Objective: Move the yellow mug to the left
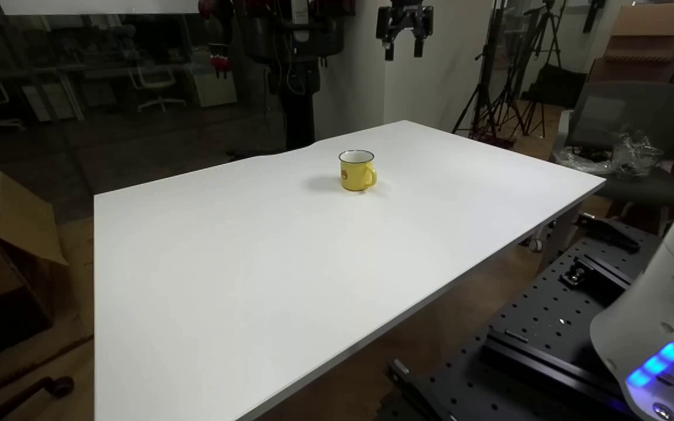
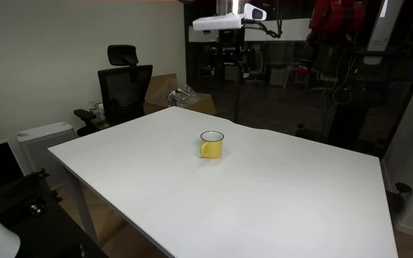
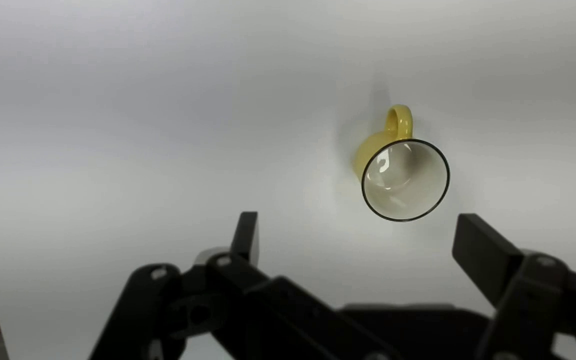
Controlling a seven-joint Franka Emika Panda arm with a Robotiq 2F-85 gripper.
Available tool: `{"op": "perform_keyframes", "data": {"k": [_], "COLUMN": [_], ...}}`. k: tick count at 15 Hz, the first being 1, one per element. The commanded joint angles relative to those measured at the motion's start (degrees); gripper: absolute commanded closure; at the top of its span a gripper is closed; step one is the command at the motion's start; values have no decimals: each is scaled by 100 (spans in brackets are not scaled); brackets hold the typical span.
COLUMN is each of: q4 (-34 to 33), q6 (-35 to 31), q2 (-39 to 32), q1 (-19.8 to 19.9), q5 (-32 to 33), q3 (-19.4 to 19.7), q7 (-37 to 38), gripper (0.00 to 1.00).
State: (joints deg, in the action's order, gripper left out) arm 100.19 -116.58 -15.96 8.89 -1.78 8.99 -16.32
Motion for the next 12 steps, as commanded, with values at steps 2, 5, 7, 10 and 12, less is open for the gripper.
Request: {"op": "perform_keyframes", "data": {"k": [2, 5, 7, 10, 12], "q4": [-430, -545, -544, -762, -864], "q6": [116, 50, 64, 75, 91], "q2": [-585, -864, -774, -1081, -1324], "q1": [47, 36, 90, -106, -254], "q5": [200, 234, 226, 439, 545], "q3": [-238, -304, -290, -421, -597], "q7": [86, 97, 71, 49, 10], "gripper": [0, 0, 0, 0, 0]}}
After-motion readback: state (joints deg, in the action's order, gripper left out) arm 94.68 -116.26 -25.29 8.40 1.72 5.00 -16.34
